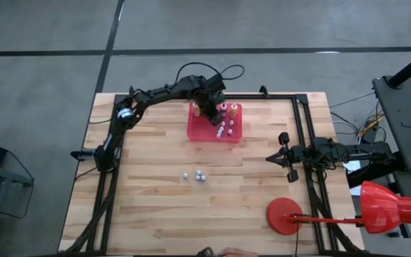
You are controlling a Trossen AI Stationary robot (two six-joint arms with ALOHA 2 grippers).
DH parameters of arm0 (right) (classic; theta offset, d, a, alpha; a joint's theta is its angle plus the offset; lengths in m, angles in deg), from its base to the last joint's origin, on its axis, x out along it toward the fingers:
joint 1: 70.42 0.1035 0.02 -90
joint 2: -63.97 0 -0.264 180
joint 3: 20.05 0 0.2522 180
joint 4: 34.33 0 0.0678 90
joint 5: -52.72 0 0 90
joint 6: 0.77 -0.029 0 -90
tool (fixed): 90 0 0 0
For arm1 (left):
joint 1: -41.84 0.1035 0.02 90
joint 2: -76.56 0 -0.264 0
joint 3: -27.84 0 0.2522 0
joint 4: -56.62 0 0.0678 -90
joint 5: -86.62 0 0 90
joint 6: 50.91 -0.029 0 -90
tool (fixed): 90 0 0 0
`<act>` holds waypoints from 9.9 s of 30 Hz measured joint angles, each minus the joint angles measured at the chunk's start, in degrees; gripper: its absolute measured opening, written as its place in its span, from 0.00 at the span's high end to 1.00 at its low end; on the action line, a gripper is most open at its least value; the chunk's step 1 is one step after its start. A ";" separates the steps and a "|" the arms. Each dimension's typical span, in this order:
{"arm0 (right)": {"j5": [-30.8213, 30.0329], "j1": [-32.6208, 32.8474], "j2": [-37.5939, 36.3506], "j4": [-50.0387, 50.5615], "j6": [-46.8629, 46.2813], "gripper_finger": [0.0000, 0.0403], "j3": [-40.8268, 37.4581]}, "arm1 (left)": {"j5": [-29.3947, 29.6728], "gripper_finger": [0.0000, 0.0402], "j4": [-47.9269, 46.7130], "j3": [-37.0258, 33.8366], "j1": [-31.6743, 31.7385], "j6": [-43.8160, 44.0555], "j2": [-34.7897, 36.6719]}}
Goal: Pick & Place food coloring
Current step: Put the small blue food coloring bottle into the pink bin
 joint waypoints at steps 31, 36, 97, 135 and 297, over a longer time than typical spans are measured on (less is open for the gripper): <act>0.01 -0.04 0.00 0.01 0.00 0.98 0.01 | -2.57 0.92 -1.45 -0.43 -0.33 -61.56 -0.50; 0.00 -0.02 0.00 0.00 0.00 0.98 0.00 | -2.51 0.92 -1.44 -0.45 -0.37 -61.83 -1.84; 0.00 -0.04 0.02 0.00 0.00 0.98 0.00 | 9.06 0.92 -4.97 1.47 -1.92 -0.13 -4.52; 0.01 0.02 0.01 0.01 0.00 0.98 0.01 | 8.59 0.91 -3.86 -0.50 -1.95 44.81 -4.52; 0.01 0.02 0.01 0.00 0.00 0.98 0.02 | 16.06 0.78 6.51 -1.44 -3.13 37.47 -7.56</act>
